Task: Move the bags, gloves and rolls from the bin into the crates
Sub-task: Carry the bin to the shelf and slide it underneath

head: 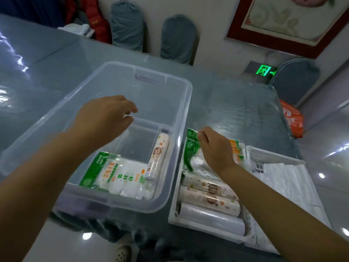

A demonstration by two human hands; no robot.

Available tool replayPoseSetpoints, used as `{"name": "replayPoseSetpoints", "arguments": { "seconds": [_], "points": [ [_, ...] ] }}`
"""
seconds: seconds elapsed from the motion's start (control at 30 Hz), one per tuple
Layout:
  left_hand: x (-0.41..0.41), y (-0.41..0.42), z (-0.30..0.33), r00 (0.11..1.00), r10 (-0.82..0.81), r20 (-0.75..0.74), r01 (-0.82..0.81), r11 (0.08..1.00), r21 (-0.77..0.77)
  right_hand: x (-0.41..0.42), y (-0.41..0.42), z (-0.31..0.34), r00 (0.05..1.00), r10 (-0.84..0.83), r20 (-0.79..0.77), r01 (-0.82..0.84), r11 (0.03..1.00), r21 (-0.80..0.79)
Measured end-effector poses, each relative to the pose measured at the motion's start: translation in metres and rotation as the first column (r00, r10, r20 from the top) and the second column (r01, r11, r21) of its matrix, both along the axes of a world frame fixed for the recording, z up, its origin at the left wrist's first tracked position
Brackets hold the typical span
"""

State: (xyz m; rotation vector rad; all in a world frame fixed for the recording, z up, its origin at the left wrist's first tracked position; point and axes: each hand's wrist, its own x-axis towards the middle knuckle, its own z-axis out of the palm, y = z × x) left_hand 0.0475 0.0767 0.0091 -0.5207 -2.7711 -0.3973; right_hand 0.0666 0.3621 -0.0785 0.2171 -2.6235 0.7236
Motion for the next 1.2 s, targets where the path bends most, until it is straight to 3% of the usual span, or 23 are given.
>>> {"name": "replayPoseSetpoints", "arguments": {
  "seconds": [0.17, 0.33, 0.4, 0.53, 0.67, 0.77, 0.97, 1.2],
  "points": [
    [-0.031, -0.078, -0.007, 0.999, 0.034, 0.021, -0.032, 0.995, -0.091, -0.022, -0.060, 0.029, 0.909, -0.101, 0.404, 0.241, 0.919, -0.312],
    [-0.051, -0.132, -0.023, 0.995, 0.087, 0.041, -0.077, 0.977, -0.198, -0.021, -0.082, 0.029, 0.797, -0.210, 0.567, 0.505, 0.745, -0.435],
    [-0.053, -0.141, -0.031, 0.985, 0.139, 0.100, -0.116, 0.971, -0.211, -0.016, -0.088, 0.030, 0.764, -0.229, 0.603, 0.547, 0.726, -0.417],
    [-0.050, -0.147, -0.042, 0.958, 0.209, 0.193, -0.200, 0.977, -0.069, -0.009, -0.103, 0.030, 0.747, -0.279, 0.603, 0.565, 0.744, -0.356],
    [-0.049, -0.157, -0.034, 0.944, 0.221, 0.245, -0.244, 0.967, 0.068, -0.008, -0.109, 0.037, 0.782, -0.332, 0.527, 0.576, 0.707, -0.410],
    [-0.044, -0.160, -0.016, 0.951, 0.240, 0.196, -0.275, 0.945, 0.179, -0.006, -0.106, 0.053, 0.808, -0.351, 0.473, 0.564, 0.692, -0.451],
    [-0.027, -0.133, 0.038, 0.987, 0.139, 0.074, -0.158, 0.899, 0.408, 0.024, -0.090, 0.092, 0.839, -0.418, 0.349, 0.544, 0.648, -0.533],
    [0.028, -0.051, 0.099, 0.997, 0.001, -0.082, 0.028, 0.935, 0.354, 0.121, -0.023, 0.144, 0.848, -0.482, 0.221, 0.498, 0.582, -0.643]
  ]
}}
